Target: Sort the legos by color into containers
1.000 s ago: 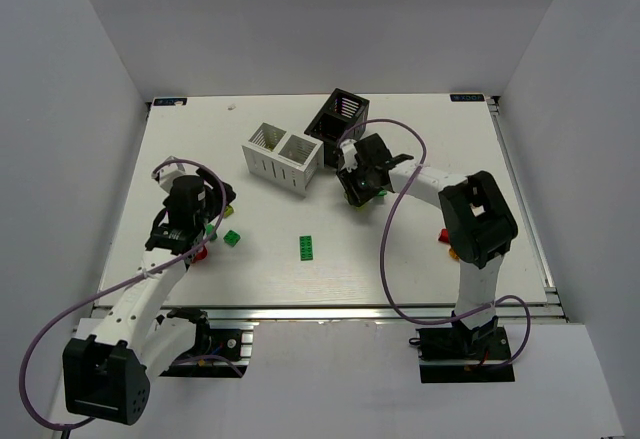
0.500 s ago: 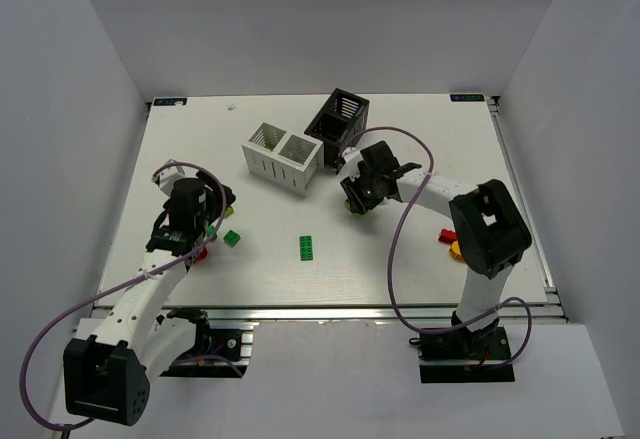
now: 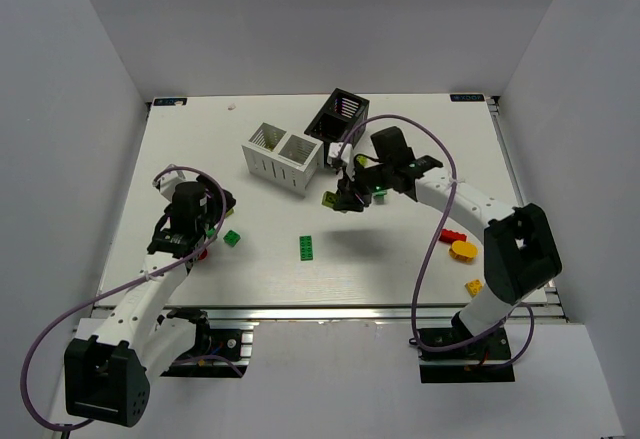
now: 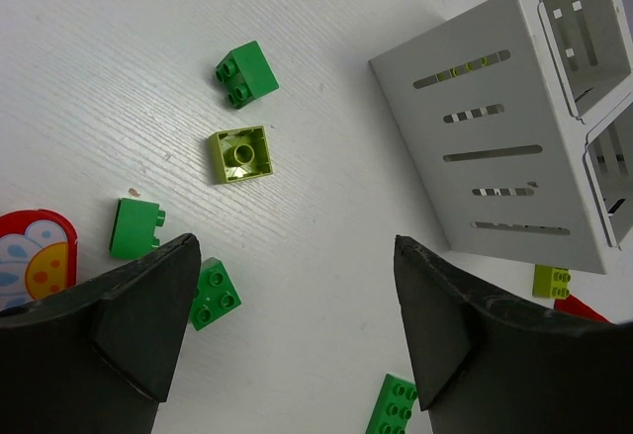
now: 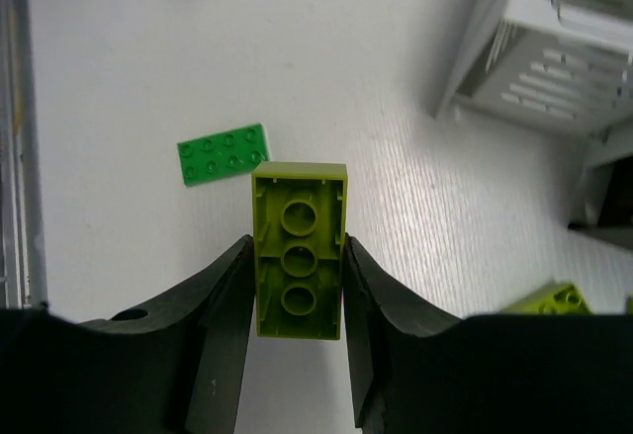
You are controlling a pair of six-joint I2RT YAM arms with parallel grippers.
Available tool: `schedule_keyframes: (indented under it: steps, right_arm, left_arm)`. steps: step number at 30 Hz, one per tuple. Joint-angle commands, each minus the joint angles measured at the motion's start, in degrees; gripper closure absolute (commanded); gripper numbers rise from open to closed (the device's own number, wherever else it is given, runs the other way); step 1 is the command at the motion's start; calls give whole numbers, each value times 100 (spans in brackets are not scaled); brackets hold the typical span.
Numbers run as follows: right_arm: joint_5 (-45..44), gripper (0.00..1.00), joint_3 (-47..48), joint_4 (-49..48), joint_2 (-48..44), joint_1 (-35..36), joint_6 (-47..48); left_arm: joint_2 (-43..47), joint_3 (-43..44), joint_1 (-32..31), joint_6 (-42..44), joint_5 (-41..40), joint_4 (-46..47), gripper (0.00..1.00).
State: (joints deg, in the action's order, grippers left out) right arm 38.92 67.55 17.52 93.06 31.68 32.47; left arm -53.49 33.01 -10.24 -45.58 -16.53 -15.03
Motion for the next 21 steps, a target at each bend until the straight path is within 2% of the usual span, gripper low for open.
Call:
schedule_keyframes:
  steps: [1,12,14,21]
  right_arm:
    - [837,100,521,-152,-69,57,418]
    - [855,100,2104,-1443,1003,286,-609]
    - [636,100,2305,-1996,1222,330,-1039]
    - [20,100,3377,-2498,2119,391,-1594]
  left_arm:
    - [138,-67,13,-56,-8,-27,11]
    - [59,-41,22,-39,54,-97,11]
    - [32,-14,22,-30,45,-97,11]
    - [15,-76,22,-91,124,-35,11]
